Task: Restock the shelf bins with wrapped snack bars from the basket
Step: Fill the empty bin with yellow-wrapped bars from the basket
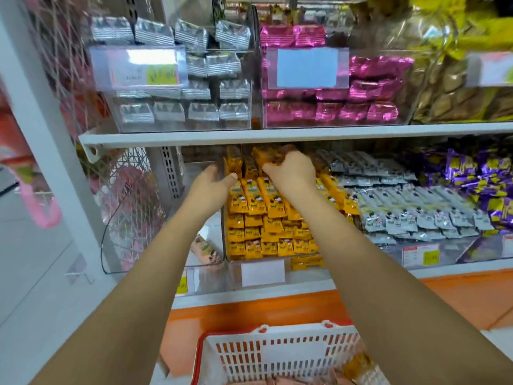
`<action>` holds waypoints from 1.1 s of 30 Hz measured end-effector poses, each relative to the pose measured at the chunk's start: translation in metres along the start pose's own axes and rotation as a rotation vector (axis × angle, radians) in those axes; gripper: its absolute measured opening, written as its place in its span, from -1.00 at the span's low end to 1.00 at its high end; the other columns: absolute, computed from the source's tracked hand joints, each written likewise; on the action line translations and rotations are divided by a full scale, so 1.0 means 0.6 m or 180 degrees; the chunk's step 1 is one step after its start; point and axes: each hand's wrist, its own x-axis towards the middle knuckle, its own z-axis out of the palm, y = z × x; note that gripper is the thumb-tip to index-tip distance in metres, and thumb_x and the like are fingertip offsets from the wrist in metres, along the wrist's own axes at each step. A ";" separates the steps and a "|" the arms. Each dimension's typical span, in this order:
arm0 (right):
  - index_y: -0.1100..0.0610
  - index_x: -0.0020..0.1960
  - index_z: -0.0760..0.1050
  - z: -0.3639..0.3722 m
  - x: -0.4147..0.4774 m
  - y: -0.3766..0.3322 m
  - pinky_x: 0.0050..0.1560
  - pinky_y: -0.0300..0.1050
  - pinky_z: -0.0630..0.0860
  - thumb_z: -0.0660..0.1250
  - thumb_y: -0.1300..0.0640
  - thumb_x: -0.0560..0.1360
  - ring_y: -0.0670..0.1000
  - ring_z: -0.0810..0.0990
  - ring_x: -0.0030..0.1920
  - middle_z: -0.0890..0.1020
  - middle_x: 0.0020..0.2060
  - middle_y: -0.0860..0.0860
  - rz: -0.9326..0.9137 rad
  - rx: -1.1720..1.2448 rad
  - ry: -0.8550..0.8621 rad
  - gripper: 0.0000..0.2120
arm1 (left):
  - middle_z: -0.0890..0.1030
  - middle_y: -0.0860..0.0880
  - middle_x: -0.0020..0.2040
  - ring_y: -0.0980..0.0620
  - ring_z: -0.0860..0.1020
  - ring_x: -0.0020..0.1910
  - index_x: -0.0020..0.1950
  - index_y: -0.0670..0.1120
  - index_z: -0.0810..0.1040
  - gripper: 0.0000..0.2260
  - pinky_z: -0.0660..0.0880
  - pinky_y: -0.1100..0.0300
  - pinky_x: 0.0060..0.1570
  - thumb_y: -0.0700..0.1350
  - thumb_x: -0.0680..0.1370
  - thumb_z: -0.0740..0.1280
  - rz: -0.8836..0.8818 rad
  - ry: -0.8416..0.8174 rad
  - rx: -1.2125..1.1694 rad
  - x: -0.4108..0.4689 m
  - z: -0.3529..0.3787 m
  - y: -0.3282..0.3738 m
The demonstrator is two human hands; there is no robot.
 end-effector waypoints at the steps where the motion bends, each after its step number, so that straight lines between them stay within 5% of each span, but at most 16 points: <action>1: 0.18 0.11 0.51 0.009 0.012 -0.005 -0.16 -0.20 0.35 0.30 -0.04 0.54 0.08 0.57 0.00 0.54 -0.11 0.04 0.0089 -0.0059 -0.0025 -0.69 | 0.46 0.07 0.15 0.11 0.41 0.16 0.34 -0.07 0.41 -0.70 0.26 0.23 0.08 -0.06 0.62 0.22 -0.0053 -0.0026 -0.0026 0.009 0.003 0.001; 7: 0.17 0.20 0.47 0.056 0.052 -0.026 -0.16 -0.14 0.41 0.27 -0.12 0.55 0.11 0.57 0.08 0.56 0.03 0.07 0.0302 -0.0157 -0.0186 -0.60 | 0.51 -0.04 -0.11 0.06 0.47 -0.17 0.02 -0.11 0.44 -0.86 0.28 0.26 -0.32 -0.05 0.62 0.19 -0.0458 -0.0060 0.0035 0.055 0.023 0.005; 16: 0.19 0.38 0.34 0.054 0.047 -0.036 0.13 -0.05 0.46 0.09 -0.13 0.63 0.15 0.48 0.22 0.47 0.25 0.16 -0.0069 -0.0573 -0.0749 -0.52 | 0.50 -0.03 -0.28 0.08 0.45 -0.31 -0.09 -0.14 0.48 -0.85 0.32 0.23 -0.33 -0.13 0.60 0.17 -0.0558 -0.0262 -0.0014 0.071 0.036 -0.006; 20: 0.25 0.22 0.46 0.024 0.013 -0.026 0.02 -0.08 0.47 0.04 -0.06 0.66 0.12 0.55 0.05 0.55 0.02 0.14 -0.0335 -0.0326 -0.0736 -0.58 | 0.45 -0.04 -0.32 0.02 0.42 -0.33 -0.21 -0.09 0.43 -0.82 0.32 0.19 -0.31 -0.16 0.59 0.16 -0.0314 -0.0094 0.0161 0.057 0.035 -0.014; 22: 0.24 0.09 0.49 0.008 -0.012 -0.018 -0.02 -0.09 0.46 0.06 -0.03 0.65 0.11 0.54 0.01 0.55 -0.07 0.12 -0.0458 -0.0153 -0.0677 -0.63 | 0.51 -0.03 -0.19 0.00 0.46 -0.21 -0.05 -0.11 0.49 -0.88 0.36 0.18 -0.23 -0.17 0.60 0.17 -0.0068 0.0111 0.0268 0.038 0.033 -0.020; 24: 0.22 0.22 0.49 -0.010 -0.041 -0.008 0.12 -0.09 0.44 0.11 -0.02 0.64 0.08 0.51 0.13 0.55 0.09 0.12 -0.0669 -0.0113 -0.0439 -0.63 | 0.51 0.04 0.02 0.07 0.48 0.00 0.23 -0.13 0.49 -0.77 0.38 0.23 -0.07 -0.16 0.61 0.18 0.0161 0.0350 0.0435 0.006 0.030 -0.026; 26: 0.15 0.17 0.53 -0.032 -0.082 0.007 0.00 -0.28 0.40 0.16 0.01 0.63 -0.02 0.54 0.03 0.57 0.06 0.04 -0.0863 0.0070 -0.0169 -0.72 | 0.55 0.02 0.17 0.08 0.50 0.15 0.33 -0.12 0.46 -0.71 0.39 0.22 0.08 -0.14 0.61 0.20 0.0437 0.0679 0.0468 -0.031 0.030 -0.036; 29: 0.11 -0.33 0.40 -0.070 -0.162 0.043 -0.40 -0.33 0.22 0.22 0.04 0.61 -0.10 0.36 -0.41 0.45 -0.42 -0.01 -0.1088 0.0416 -0.0023 -0.66 | 0.60 -0.01 -0.11 0.12 0.54 -0.15 -0.04 -0.05 0.55 -0.87 0.44 0.22 -0.15 -0.08 0.60 0.22 0.1113 0.1146 0.0307 -0.093 0.032 -0.054; 33: 0.10 -0.43 0.14 -0.068 -0.256 0.120 -0.39 -0.09 0.08 0.24 0.06 0.59 -0.04 0.19 -0.48 0.21 -0.52 0.04 -0.0998 0.0323 -0.0619 -0.52 | 0.25 0.09 -0.48 0.18 0.30 -0.44 -0.37 0.05 0.24 -0.68 0.22 0.27 -0.32 -0.01 0.59 0.15 0.1949 0.0629 0.0800 -0.193 0.048 -0.091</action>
